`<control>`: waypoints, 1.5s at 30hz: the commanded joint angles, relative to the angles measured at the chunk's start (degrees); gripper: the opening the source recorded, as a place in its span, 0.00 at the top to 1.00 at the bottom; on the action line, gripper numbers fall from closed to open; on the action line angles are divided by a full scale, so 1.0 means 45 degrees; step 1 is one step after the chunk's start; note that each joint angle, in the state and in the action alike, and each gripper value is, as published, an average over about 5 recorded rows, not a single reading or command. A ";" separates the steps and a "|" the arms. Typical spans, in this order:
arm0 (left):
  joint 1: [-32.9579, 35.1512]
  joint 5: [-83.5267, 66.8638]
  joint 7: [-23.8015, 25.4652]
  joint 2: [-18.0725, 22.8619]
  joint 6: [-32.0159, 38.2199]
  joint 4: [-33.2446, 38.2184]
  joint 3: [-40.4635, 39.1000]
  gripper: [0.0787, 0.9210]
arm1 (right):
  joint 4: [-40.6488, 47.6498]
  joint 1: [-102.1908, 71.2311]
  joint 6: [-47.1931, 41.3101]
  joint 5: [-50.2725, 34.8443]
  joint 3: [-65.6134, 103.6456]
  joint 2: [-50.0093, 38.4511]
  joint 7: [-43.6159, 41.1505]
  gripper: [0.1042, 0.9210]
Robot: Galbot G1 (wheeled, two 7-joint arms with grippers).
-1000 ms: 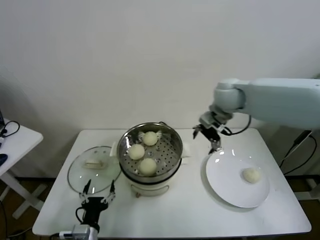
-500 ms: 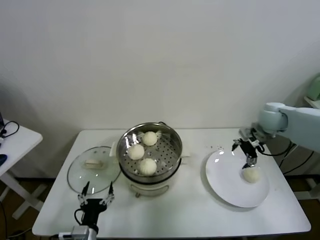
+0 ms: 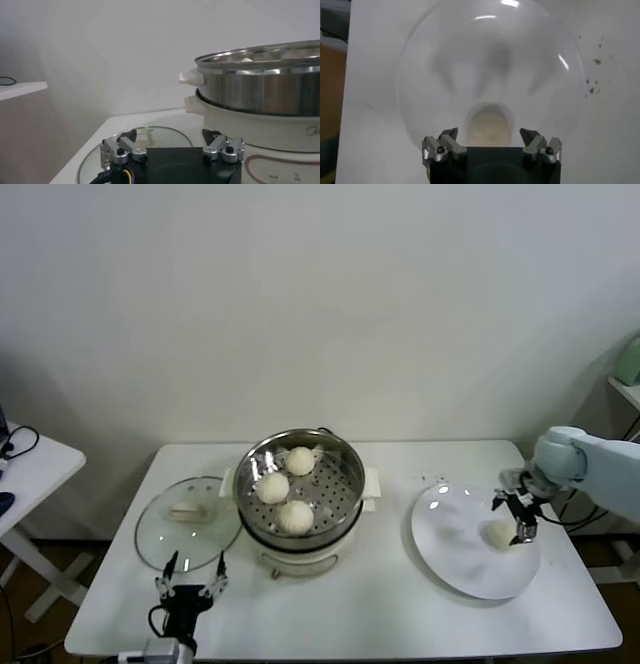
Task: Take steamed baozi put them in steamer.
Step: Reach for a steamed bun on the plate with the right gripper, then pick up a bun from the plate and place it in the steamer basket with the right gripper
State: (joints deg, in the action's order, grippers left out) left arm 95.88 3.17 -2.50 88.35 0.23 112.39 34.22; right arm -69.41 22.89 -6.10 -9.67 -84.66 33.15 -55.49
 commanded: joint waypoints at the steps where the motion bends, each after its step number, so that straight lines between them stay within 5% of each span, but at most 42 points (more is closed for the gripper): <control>1: 0.0003 0.0023 -0.0001 0.0006 -0.0004 -0.0053 0.0011 0.12 | 0.1055 -0.1834 0.0050 0.0679 0.1433 -0.0139 0.0015 0.12; 19: 0.0034 0.0075 -0.0006 -0.0008 0.0005 -0.0059 -0.0067 0.12 | 0.1554 -0.2350 0.0277 0.0783 0.2134 0.0309 0.0293 0.12; 32: 0.0030 0.0151 -0.0024 0.0011 0.0042 -0.0051 -0.0223 0.12 | 0.1235 -0.1960 0.0267 0.0775 0.2160 0.0139 0.0355 0.39; 45: 0.0016 0.0098 -0.0018 0.0020 -0.0004 0.0095 -0.0232 0.12 | -0.1780 0.5865 -0.0208 -0.2945 -0.3444 0.0316 0.0048 0.42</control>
State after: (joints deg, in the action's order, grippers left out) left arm 95.90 3.68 -2.61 88.42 0.34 112.54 33.22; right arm -70.47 28.71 -6.49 -13.44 -85.89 33.56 -54.74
